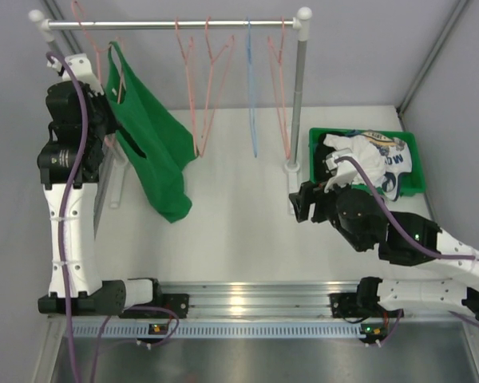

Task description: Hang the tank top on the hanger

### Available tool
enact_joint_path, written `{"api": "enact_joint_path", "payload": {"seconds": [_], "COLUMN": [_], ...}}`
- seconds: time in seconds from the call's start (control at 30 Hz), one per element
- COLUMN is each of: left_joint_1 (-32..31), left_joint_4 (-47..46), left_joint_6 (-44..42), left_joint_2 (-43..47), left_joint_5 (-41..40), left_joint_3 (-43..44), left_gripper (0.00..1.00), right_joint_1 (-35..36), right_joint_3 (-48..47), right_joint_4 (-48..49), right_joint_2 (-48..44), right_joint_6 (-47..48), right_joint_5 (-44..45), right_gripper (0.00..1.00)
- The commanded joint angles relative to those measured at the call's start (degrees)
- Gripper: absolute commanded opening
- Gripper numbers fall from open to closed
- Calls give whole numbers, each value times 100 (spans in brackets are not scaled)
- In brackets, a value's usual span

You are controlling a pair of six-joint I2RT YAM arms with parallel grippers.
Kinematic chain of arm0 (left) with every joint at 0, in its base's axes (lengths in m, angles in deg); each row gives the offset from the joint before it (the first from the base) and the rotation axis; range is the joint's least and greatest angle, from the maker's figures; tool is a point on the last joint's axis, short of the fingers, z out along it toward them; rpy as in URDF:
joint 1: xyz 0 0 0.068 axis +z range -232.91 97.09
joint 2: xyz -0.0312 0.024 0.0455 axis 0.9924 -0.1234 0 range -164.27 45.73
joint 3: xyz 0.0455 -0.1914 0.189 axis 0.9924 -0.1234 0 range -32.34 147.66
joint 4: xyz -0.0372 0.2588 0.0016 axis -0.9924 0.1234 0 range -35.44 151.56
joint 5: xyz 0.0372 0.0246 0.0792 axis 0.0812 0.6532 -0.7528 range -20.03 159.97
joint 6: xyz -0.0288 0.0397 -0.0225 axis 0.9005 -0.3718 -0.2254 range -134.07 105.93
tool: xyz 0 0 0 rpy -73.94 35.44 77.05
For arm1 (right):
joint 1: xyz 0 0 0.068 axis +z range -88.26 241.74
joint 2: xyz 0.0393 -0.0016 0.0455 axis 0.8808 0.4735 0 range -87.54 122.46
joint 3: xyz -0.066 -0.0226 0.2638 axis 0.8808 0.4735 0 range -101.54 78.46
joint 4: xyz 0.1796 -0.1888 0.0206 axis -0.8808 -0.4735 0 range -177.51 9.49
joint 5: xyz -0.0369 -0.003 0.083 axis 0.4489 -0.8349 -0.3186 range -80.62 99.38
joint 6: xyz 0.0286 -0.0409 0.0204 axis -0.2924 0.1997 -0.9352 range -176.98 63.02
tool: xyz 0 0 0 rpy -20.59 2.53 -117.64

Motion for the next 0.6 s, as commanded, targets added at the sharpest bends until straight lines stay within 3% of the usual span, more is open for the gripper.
{"api": "enact_joint_path", "payload": {"seconds": [0.0, 0.27, 0.57], "left_joint_1": [477, 830, 838], "left_joint_4": [-621, -674, -841], "left_joint_6": [166, 210, 245], "left_joint_2": [-120, -394, -201], "left_joint_5": [544, 834, 800], "left_joint_3": [295, 401, -276], "left_gripper": [0, 0, 0], "right_joint_1": [94, 94, 94], "right_joint_3": [-395, -518, -334], "right_joint_4": [-35, -88, 35], "right_joint_2": [104, 192, 227], "right_joint_6": [149, 220, 132], "right_joint_5": [-27, -35, -141], "right_gripper": [71, 72, 72]}}
